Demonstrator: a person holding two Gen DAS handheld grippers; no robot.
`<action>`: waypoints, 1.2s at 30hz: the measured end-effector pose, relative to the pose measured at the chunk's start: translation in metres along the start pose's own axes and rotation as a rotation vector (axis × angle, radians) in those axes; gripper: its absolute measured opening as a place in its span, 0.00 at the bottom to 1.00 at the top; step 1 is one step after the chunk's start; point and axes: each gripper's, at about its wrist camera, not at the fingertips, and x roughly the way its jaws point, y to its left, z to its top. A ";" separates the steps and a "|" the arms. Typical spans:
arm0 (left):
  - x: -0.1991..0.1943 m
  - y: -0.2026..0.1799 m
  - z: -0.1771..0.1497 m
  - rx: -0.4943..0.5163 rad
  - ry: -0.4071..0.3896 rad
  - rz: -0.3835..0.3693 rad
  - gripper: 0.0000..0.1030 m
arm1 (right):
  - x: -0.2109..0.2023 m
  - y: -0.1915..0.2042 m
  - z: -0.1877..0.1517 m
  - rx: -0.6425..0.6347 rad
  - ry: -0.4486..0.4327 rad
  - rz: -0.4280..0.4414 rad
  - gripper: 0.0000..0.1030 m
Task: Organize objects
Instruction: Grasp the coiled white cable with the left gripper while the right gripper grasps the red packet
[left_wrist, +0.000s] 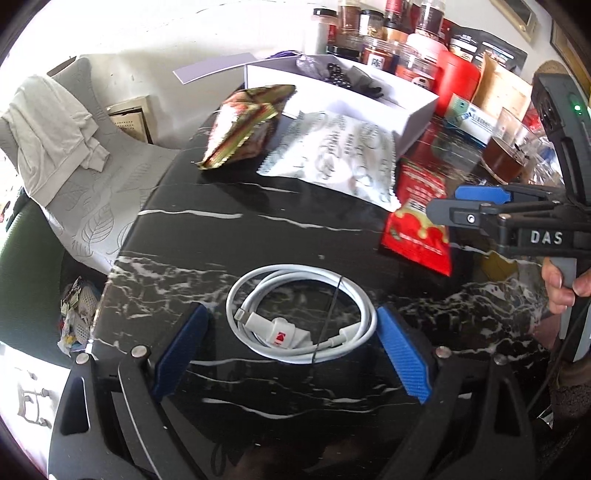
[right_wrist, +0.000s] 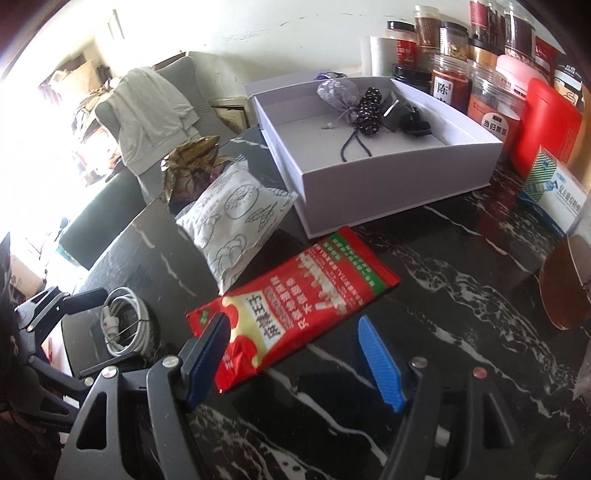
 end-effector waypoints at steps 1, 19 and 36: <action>0.000 0.003 0.000 -0.001 -0.001 0.002 0.89 | 0.002 0.000 0.002 0.007 0.001 -0.005 0.70; 0.007 0.016 0.009 0.006 -0.007 0.026 0.89 | 0.026 0.012 0.026 0.030 -0.012 -0.203 0.76; 0.012 0.007 0.015 0.056 -0.021 -0.008 0.83 | 0.018 0.003 0.006 -0.047 -0.025 -0.148 0.72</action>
